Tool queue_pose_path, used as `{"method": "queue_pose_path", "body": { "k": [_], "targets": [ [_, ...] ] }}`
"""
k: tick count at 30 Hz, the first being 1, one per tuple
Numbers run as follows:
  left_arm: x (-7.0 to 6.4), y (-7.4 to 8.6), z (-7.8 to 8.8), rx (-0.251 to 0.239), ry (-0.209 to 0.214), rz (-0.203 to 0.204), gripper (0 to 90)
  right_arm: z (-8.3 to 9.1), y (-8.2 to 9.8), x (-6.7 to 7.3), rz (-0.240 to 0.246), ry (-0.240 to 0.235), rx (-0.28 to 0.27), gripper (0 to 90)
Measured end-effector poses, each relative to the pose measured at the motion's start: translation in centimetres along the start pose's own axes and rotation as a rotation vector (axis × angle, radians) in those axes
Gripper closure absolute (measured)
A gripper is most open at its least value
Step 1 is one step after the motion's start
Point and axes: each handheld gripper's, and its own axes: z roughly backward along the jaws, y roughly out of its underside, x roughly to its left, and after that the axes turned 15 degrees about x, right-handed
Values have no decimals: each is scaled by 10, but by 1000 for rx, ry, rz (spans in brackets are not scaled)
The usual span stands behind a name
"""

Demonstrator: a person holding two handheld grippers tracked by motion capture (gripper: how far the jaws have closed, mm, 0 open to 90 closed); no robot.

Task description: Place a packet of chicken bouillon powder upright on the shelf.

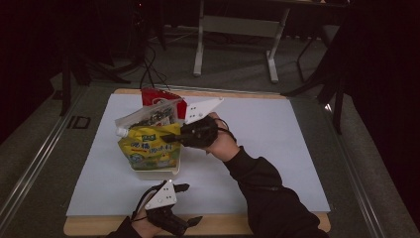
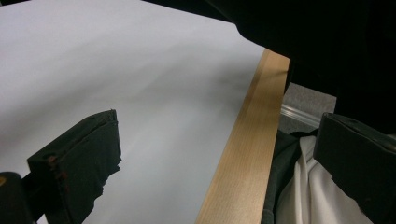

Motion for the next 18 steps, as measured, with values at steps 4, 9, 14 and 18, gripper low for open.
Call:
{"method": "queue_pose_path", "body": {
  "k": [4, 9, 14, 18],
  "targets": [
    [1, 1, 1, -4, 3, 6, 20, -7, 3, -1, -7, -2, 8, 900],
    [2, 1, 0, -4, -1, 10, 19, -12, 6, -2, -13, -8, -3, 900],
    [2, 1, 1, -3, -3, 12, 20, -18, 12, -3, -33, -26, 6, 900],
    [3, 1, 1, -6, -6, 15, 19, -28, 22, -3, -51, -38, 15, 900]
  ]
}}
